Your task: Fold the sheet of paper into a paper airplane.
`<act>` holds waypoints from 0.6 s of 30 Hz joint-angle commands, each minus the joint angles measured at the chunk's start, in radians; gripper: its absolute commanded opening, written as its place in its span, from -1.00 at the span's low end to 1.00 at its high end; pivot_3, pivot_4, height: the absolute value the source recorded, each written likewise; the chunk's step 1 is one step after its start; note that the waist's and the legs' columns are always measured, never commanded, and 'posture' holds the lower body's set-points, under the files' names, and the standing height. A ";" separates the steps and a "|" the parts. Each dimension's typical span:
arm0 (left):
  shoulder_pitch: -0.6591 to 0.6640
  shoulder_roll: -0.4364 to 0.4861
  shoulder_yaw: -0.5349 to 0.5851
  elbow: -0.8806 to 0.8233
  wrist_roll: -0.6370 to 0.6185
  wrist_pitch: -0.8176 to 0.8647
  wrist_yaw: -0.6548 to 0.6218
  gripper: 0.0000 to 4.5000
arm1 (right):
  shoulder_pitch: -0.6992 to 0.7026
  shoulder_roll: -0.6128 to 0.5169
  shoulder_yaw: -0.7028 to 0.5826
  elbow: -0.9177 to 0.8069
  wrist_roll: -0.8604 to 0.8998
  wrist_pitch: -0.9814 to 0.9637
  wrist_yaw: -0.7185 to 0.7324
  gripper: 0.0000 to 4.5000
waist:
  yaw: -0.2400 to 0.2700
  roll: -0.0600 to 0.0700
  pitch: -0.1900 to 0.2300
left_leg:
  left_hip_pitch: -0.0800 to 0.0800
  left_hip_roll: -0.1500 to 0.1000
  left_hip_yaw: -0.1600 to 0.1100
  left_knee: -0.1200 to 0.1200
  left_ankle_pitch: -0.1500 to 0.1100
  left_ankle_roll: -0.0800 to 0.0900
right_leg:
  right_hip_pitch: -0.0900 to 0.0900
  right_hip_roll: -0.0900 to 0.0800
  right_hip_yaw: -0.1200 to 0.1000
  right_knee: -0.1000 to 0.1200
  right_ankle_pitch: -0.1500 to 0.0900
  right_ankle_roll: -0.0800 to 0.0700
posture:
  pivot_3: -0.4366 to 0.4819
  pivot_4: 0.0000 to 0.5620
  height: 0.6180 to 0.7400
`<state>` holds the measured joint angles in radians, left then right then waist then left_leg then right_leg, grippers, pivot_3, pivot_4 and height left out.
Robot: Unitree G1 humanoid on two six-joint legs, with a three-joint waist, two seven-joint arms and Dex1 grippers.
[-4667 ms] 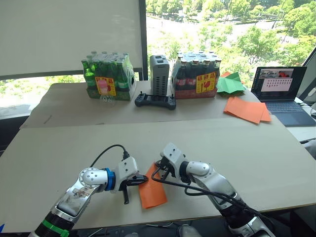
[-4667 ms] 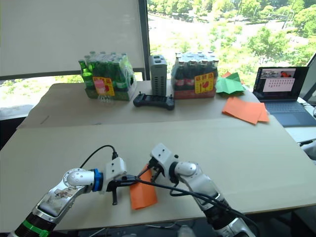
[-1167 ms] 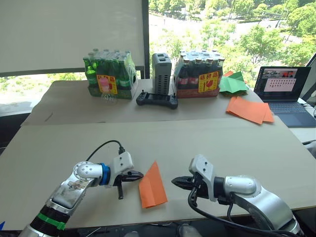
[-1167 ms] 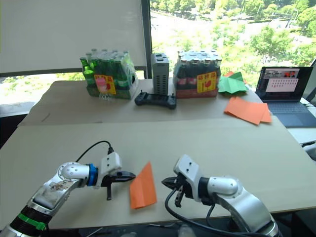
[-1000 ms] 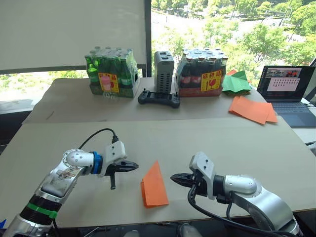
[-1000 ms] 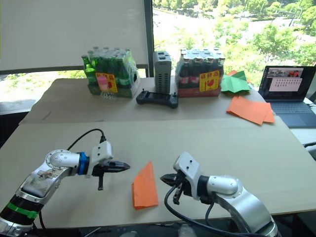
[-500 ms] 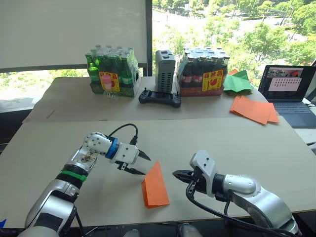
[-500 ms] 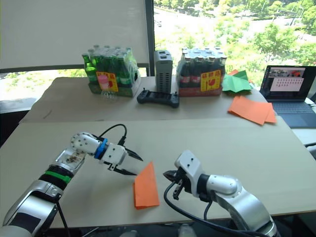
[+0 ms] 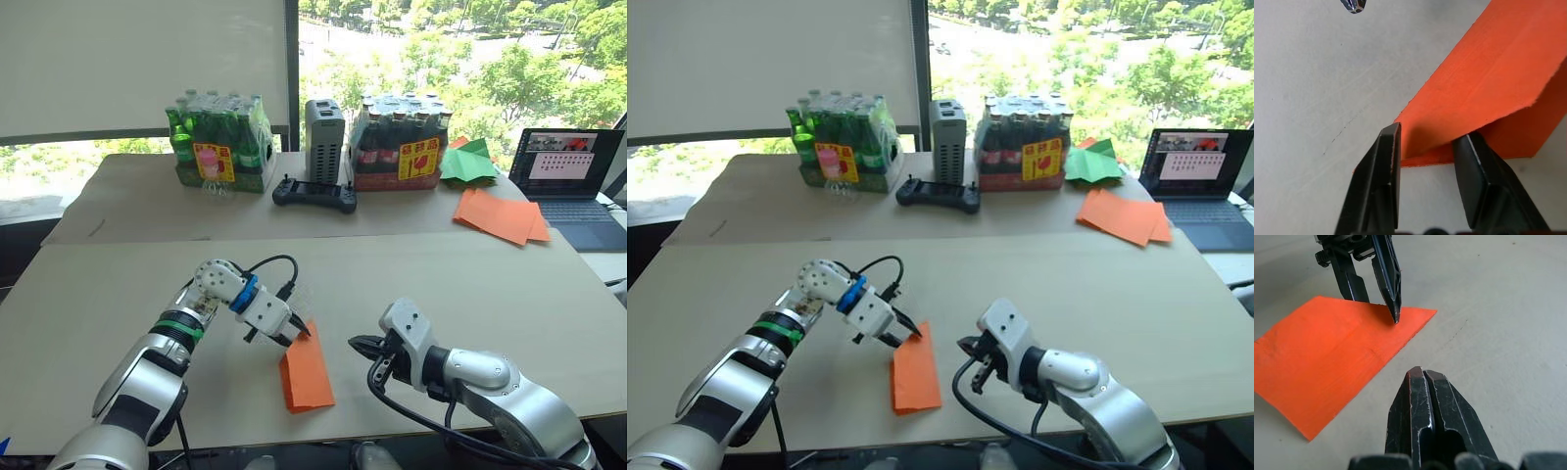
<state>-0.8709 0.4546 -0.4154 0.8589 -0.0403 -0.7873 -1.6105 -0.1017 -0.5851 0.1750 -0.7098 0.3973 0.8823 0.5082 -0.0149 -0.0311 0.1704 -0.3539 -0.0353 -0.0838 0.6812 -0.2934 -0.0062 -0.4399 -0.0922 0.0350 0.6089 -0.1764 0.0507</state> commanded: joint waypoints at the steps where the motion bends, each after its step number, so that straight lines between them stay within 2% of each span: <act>1: -0.024 -0.001 0.010 -0.002 0.010 -0.032 0.003 -0.99 | -0.009 0.004 -0.020 -0.034 0.005 -0.002 -0.011 -1.00 | 0.000 0.000 0.000 | 0.000 0.000 0.000 0.000 0.000 0.000 | 0.000 0.000 0.000 0.000 0.000 0.000 | -0.05 -0.47 0.72; 6: 0.017 0.023 0.025 -0.037 0.036 -0.012 0.072 -0.99 | -0.034 0.013 -0.031 -0.008 -0.023 -0.022 -0.043 -1.00 | -0.002 0.000 0.000 | 0.000 0.000 0.000 0.000 0.000 0.000 | 0.000 0.000 0.000 0.001 0.000 0.000 | -0.05 -0.47 0.72; 9: 0.073 0.059 0.066 -0.117 0.049 0.126 0.175 -0.99 | -0.048 0.006 -0.071 0.012 -0.050 -0.050 -0.062 -1.00 | -0.004 0.000 0.000 | 0.001 0.000 0.000 0.000 0.000 0.000 | 0.000 0.000 0.000 0.001 0.000 0.000 | -0.05 -0.47 0.72; 12: 0.172 0.103 0.139 -0.292 0.073 0.377 0.350 -0.99 | -0.061 0.000 -0.111 0.023 -0.066 -0.071 -0.073 -1.00 | -0.006 0.000 0.000 | 0.001 0.000 0.000 0.000 0.000 0.000 | 0.000 0.000 0.000 0.002 0.000 0.000 | -0.05 -0.47 0.72; 14: 0.255 0.113 0.197 -0.484 0.057 0.623 0.455 -0.99 | -0.063 -0.001 -0.116 0.025 -0.073 -0.083 -0.070 -1.00 | -0.008 0.000 0.000 | 0.001 0.001 -0.001 0.000 0.000 0.000 | 0.000 0.001 0.000 0.002 0.000 0.000 | -0.05 -0.47 0.72; 18: 0.389 0.139 0.208 -0.783 0.115 0.902 0.547 -0.99 | -0.087 -0.006 -0.077 0.044 -0.087 -0.112 -0.036 -1.00 | -0.005 0.000 0.000 | 0.001 0.001 -0.001 0.000 0.000 0.000 | 0.000 0.000 0.000 0.002 0.000 0.000 | -0.05 -0.47 0.72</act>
<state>-0.4940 0.5844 -0.2120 0.1780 0.0516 0.0289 -1.0961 -0.1682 -0.5830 0.0907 -0.6524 0.3191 0.8080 0.4560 -0.0201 -0.0308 0.1703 -0.3527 -0.0348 -0.0843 0.6813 -0.2934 -0.0063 -0.4401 -0.0917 0.0354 0.6109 -0.1764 0.0509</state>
